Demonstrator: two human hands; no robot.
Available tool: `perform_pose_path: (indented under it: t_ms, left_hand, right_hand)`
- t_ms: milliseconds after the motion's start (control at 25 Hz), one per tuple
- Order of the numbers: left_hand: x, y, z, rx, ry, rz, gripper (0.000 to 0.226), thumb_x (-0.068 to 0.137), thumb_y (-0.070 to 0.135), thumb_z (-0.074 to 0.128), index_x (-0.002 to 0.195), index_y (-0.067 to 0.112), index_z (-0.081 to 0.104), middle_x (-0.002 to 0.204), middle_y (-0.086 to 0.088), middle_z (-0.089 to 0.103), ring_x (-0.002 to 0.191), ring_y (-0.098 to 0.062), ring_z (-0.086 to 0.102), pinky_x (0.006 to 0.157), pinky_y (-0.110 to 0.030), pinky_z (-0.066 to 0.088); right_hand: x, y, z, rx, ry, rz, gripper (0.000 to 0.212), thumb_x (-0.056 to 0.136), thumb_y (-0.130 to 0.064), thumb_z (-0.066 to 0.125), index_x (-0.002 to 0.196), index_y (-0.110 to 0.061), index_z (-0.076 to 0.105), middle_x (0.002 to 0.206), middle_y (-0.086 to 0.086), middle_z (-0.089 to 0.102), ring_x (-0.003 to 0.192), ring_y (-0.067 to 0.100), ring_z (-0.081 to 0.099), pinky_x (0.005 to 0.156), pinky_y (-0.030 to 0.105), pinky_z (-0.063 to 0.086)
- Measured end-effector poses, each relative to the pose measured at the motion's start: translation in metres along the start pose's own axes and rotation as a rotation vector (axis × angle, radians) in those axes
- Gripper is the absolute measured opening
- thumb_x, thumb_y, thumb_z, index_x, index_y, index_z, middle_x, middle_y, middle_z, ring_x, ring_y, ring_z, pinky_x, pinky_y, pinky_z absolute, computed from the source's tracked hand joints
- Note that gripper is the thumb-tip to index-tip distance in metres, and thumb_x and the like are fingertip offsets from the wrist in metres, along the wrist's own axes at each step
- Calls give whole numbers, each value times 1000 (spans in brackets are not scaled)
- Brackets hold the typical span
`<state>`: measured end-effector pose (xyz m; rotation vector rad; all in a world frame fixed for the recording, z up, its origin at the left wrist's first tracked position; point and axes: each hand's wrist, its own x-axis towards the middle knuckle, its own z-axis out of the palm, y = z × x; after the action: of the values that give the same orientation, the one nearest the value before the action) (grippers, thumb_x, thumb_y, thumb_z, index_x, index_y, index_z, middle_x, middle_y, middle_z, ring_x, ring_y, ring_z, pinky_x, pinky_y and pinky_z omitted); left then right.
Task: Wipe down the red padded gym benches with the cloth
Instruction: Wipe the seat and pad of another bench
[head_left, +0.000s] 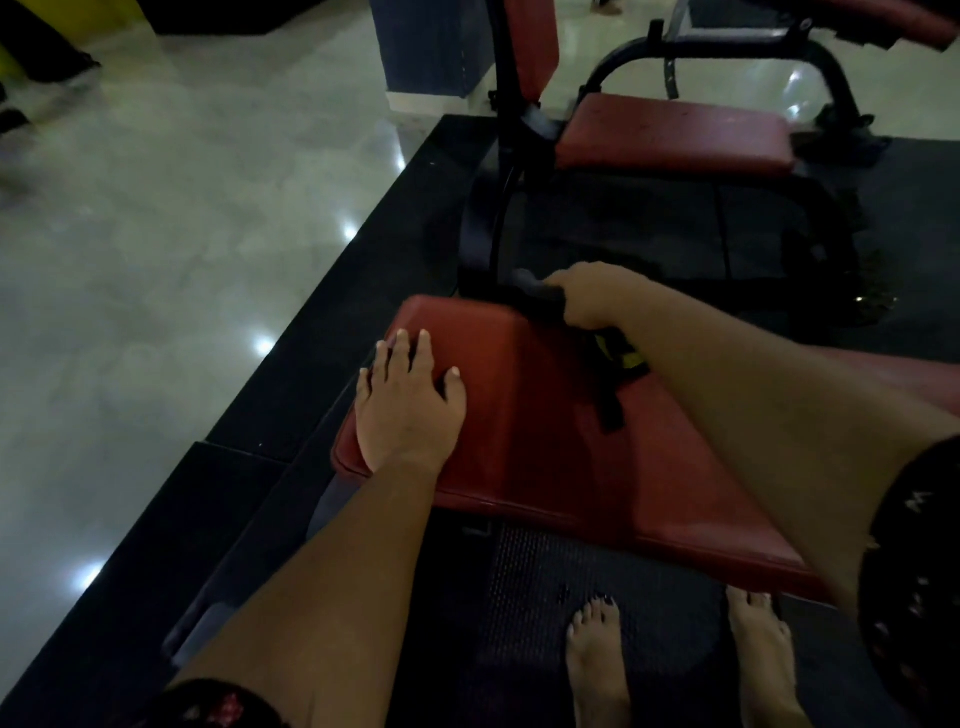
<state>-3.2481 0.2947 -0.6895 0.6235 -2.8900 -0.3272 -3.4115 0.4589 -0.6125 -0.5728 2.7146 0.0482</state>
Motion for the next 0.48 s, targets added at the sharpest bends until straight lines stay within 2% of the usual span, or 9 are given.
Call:
perform_pose_path:
  t_ms: [80,160,240,320,400,480]
  left_hand:
    - [0,1,0,1,8,1,62,101,47,31,156,23,21,164,-3,17,151,-22,9,122,-42,8]
    - [0,0,-1,2,4,-2,62,101,47,32,157,23,20,164,-3,17,151,-21,9,122,-42,8]
    - [-1,-1,0,5,5,-3,62,101,47,31,157,24,20,164,-3,17,151,-21,9,122,-42,8]
    - [-1,0,1,4,5,-2,61,101,47,31,156,23,21,164,-3,17,151,-22,9,122,-42,8]
    - [0,0,0,3,7,-6,61,101,47,31,156,23,21,164,-3,17,151,-21,9,122,-42,8]
    - [0,0,0,9,7,-7,61,101,47,31,156,23,20,164,-3,17,151,-21,9,122,-41,8]
  right_hand:
    - [-12,-19,13,-167,72,140,46,96,-21,46,141,-24,42,136,10,48,121,38,48,95,56,42]
    - [-18,-29,22,-293,176,86,41,99,-24,43,140,-24,42,136,9,47,121,39,45,94,60,39]
    - [-18,-6,21,-202,179,-48,47,96,-20,45,141,-32,40,139,6,44,121,37,45,94,58,41]
    - [-21,25,13,-57,58,-98,62,91,-15,49,145,-42,34,144,2,40,121,35,46,95,53,45]
    - [-24,39,12,-9,52,-8,63,89,-14,50,144,-42,37,139,3,44,118,34,49,94,54,47]
    - [-29,28,19,-74,127,138,49,92,-18,50,138,-32,46,130,5,49,116,36,49,94,57,45]
